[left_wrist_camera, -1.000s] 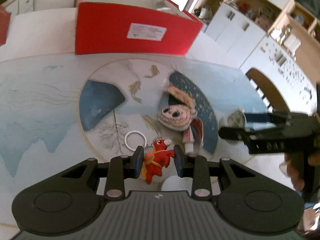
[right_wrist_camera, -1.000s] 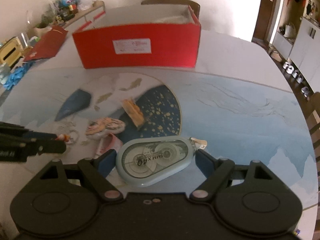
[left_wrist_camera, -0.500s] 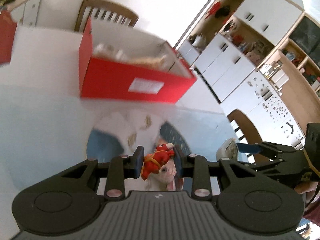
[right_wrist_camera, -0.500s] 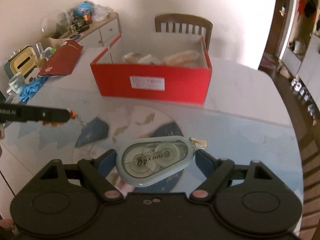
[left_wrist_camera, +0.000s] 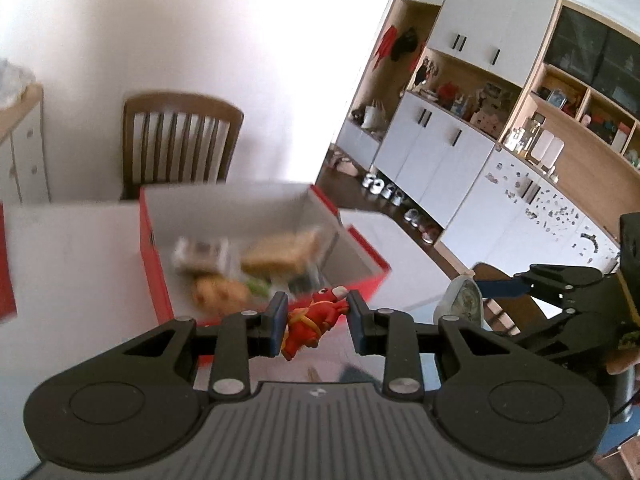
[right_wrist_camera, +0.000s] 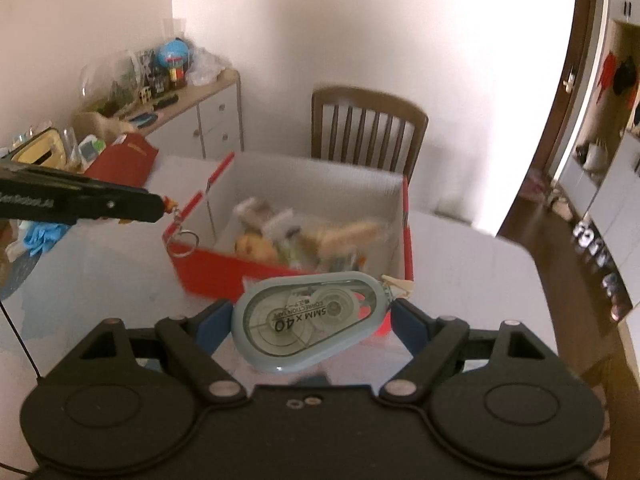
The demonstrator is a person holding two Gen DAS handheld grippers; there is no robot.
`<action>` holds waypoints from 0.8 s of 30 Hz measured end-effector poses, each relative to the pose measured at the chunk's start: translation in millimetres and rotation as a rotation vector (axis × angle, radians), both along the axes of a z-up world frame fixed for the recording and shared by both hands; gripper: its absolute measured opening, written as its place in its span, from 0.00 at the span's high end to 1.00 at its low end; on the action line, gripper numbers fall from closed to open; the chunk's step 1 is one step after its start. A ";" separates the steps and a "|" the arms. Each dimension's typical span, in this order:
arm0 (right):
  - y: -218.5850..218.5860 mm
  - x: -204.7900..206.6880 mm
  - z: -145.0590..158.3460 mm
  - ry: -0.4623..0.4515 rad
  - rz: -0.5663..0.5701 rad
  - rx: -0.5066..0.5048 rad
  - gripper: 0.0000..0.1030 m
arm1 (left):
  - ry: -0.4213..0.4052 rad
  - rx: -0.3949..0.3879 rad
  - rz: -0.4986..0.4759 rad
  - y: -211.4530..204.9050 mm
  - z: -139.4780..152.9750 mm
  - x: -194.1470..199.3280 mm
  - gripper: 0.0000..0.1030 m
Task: Organize objects
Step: 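Carry the red toy and the tape roller with both tools over the red box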
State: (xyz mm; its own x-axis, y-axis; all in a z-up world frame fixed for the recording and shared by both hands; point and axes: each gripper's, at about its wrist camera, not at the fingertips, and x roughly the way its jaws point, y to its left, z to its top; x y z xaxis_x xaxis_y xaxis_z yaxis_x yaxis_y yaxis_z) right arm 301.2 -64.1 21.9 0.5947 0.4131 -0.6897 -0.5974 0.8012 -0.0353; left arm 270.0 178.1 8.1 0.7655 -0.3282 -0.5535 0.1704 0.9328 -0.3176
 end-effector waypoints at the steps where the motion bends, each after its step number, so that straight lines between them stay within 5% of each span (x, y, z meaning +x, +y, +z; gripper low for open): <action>1: 4.3 4.9 1.8 -0.010 0.001 0.000 0.18 | -0.005 0.005 0.000 1.4 4.2 6.5 0.71; 10: 38.5 50.9 -2.3 -0.004 -0.022 0.003 0.18 | -0.006 0.116 -0.024 2.7 17.5 69.1 0.71; 24: 82.8 101.3 -47.0 0.046 -0.078 -0.063 0.18 | 0.062 0.280 -0.040 -3.5 -22.7 146.1 0.71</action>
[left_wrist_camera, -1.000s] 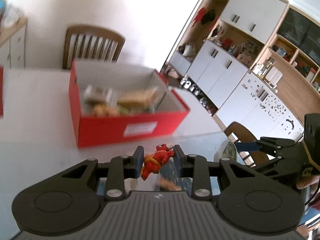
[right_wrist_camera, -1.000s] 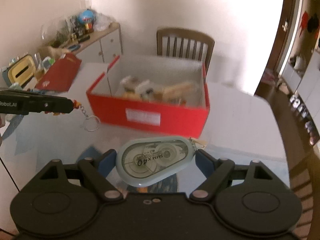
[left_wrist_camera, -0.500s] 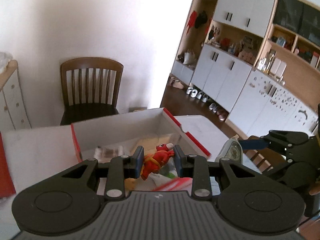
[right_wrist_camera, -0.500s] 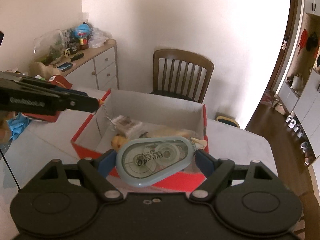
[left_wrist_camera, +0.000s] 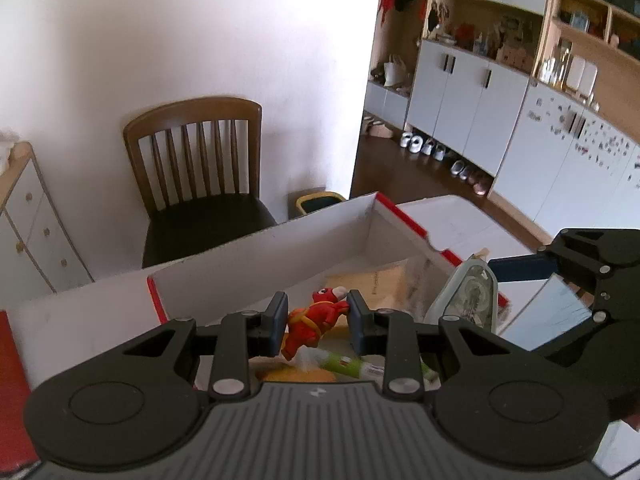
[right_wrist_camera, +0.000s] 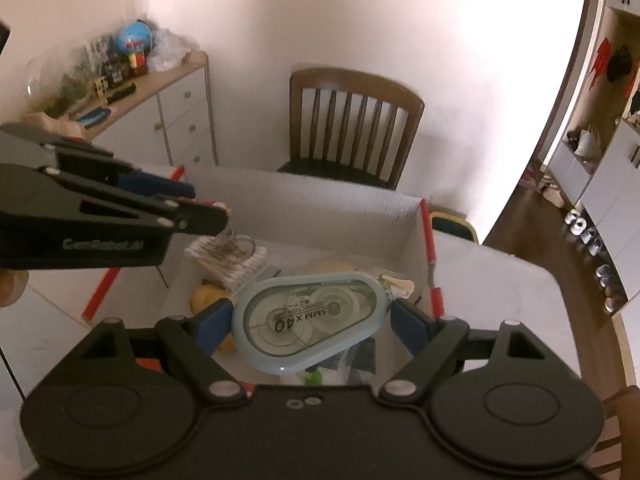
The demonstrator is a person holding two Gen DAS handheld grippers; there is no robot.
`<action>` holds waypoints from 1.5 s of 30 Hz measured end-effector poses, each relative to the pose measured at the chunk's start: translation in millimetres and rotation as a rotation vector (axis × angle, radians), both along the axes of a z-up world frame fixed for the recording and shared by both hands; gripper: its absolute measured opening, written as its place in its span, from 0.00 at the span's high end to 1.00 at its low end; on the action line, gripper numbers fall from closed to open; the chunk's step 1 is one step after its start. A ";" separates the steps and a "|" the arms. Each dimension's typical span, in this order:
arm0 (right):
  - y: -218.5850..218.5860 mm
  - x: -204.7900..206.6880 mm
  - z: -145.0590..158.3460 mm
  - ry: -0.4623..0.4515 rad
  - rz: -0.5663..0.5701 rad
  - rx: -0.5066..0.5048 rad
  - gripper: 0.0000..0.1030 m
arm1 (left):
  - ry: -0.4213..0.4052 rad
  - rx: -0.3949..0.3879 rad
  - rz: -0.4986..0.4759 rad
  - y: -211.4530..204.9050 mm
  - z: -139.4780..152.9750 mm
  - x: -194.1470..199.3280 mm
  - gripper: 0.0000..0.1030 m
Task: Organize objects
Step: 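Carry the red toy and the tape roller with both tools over the red box, then open both tools to drop the red toy and the tape roller into the box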
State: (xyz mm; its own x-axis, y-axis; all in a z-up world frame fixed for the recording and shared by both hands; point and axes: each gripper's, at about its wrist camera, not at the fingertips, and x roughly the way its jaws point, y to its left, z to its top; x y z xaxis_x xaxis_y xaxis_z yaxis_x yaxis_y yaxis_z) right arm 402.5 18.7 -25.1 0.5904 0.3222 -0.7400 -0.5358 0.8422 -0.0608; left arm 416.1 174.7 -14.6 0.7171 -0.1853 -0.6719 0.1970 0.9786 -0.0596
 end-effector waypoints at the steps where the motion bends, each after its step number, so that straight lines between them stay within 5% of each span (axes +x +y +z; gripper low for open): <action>1: 2.7 2.2 -3.9 0.002 -0.003 -0.009 0.18 | 0.002 0.008 -0.001 -0.7 -2.6 3.6 0.71; 22: 10.3 25.4 -57.8 0.049 -0.080 -0.055 0.18 | 0.120 0.016 -0.021 -9.4 -61.8 60.2 0.71; 40: -7.2 14.2 -50.0 0.070 -0.034 -0.023 0.09 | 0.227 0.071 -0.013 -15.2 -94.9 64.5 0.69; 41: -9.0 12.4 -48.0 0.069 -0.033 -0.019 0.09 | 0.229 0.070 -0.012 -15.5 -94.7 63.9 0.68; 43: -11.9 9.1 -44.3 0.065 -0.032 -0.008 0.08 | 0.230 0.055 -0.021 -16.4 -93.1 61.9 0.45; 45: -16.6 4.9 -40.0 0.059 -0.024 0.003 0.07 | 0.213 0.047 -0.022 -17.7 -89.8 56.5 0.34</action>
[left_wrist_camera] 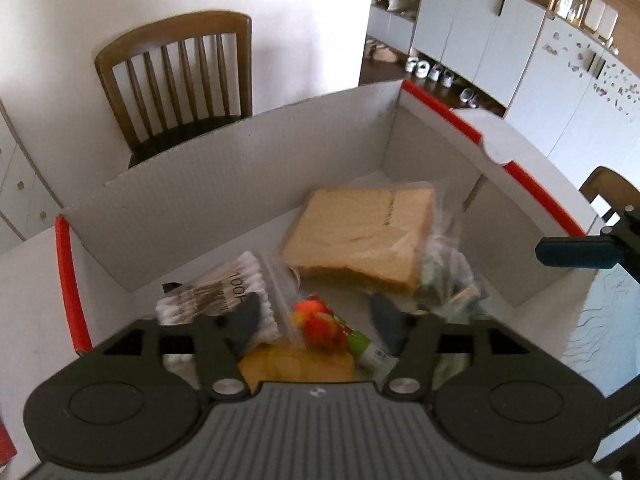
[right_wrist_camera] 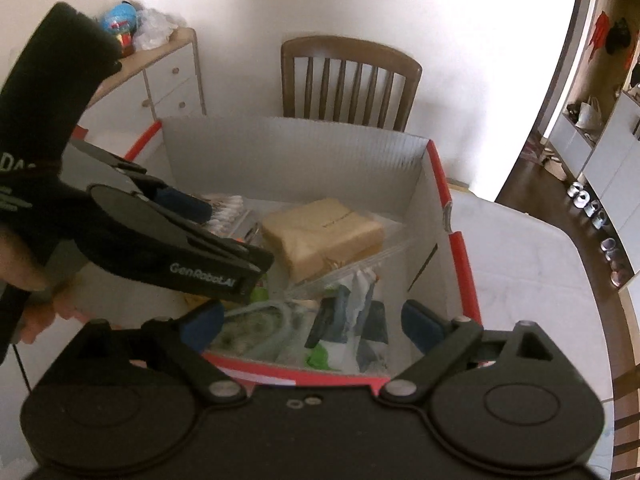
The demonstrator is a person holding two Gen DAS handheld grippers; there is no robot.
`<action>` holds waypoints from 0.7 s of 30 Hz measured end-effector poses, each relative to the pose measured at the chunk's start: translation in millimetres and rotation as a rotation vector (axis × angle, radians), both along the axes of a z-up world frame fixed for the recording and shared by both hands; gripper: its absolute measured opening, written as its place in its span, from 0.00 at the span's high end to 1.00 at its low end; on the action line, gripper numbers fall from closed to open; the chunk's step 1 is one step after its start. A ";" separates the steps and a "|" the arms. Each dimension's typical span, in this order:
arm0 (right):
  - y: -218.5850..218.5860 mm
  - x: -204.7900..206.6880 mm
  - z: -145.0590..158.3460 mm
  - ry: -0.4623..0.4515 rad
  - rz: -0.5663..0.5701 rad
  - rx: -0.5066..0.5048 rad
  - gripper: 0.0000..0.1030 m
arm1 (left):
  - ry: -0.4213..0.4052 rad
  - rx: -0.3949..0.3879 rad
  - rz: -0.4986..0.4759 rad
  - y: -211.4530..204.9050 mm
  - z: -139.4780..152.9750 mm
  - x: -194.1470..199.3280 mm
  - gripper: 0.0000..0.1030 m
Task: Organize objects
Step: 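Open both tools to drop the red toy and the tape roller into the box, then withdraw both tools from the box back toward the remaining items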
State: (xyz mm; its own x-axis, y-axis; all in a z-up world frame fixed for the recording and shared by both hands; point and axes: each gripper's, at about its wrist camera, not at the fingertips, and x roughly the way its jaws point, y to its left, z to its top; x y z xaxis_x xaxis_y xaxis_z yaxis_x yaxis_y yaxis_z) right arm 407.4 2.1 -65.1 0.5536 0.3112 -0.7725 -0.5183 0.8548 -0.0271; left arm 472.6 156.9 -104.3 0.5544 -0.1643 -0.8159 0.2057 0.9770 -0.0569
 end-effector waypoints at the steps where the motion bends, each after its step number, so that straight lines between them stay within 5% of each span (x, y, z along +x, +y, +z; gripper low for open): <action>1: -1.8 -2.1 2.3 -0.003 0.002 0.003 0.07 | -0.009 0.000 0.003 -0.6 1.7 -2.3 0.32; 21: -51.7 -62.1 63.9 -0.074 0.023 0.074 0.06 | -0.139 -0.049 0.007 -8.7 67.7 -78.0 0.32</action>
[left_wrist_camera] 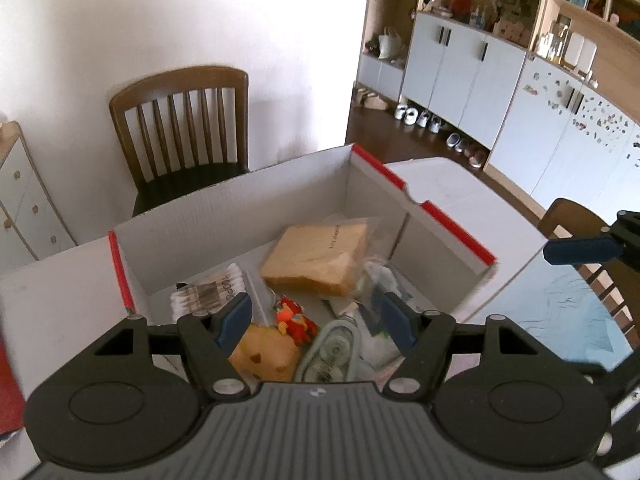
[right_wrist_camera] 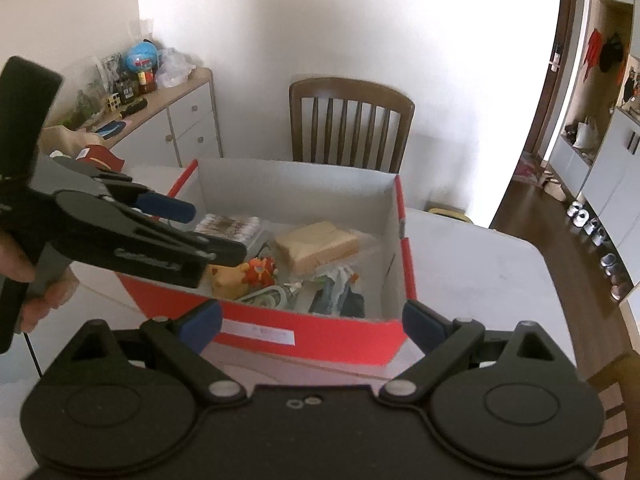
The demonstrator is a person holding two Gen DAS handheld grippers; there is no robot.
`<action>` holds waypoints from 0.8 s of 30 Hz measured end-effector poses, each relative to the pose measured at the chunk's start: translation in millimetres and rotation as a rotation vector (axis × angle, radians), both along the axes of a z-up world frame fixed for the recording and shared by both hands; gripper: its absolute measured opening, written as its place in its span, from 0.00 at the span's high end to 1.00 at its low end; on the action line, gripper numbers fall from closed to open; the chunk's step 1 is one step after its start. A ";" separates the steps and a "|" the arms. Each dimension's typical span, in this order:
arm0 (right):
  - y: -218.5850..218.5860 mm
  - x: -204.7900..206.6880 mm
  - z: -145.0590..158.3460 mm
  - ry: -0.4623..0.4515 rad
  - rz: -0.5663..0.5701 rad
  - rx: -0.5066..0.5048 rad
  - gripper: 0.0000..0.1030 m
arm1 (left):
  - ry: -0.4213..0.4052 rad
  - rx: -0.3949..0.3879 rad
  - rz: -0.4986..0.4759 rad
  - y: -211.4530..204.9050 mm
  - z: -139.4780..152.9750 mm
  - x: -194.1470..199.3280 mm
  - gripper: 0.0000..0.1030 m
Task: Organize objects
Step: 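Withdraw both tools from the box back toward the remaining items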
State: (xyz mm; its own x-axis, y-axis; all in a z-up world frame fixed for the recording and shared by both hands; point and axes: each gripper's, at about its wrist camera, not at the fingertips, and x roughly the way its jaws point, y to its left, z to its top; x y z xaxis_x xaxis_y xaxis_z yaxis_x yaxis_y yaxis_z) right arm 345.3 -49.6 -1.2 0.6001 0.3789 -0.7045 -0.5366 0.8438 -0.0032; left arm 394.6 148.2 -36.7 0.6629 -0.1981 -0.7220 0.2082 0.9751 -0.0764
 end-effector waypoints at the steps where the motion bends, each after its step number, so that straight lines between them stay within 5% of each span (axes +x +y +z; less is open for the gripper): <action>1: -2.6 -2.4 1.2 -0.001 0.003 0.002 0.06 | -0.006 -0.002 -0.002 -0.8 3.3 -5.7 0.32; 14: -36.2 -48.3 8.4 -0.002 0.036 0.010 0.06 | -0.061 -0.034 0.000 -12.2 27.2 -84.9 0.32; 24: -61.8 -78.0 0.1 -0.006 0.053 0.009 0.06 | -0.060 -0.031 -0.025 -32.6 16.8 -145.0 0.32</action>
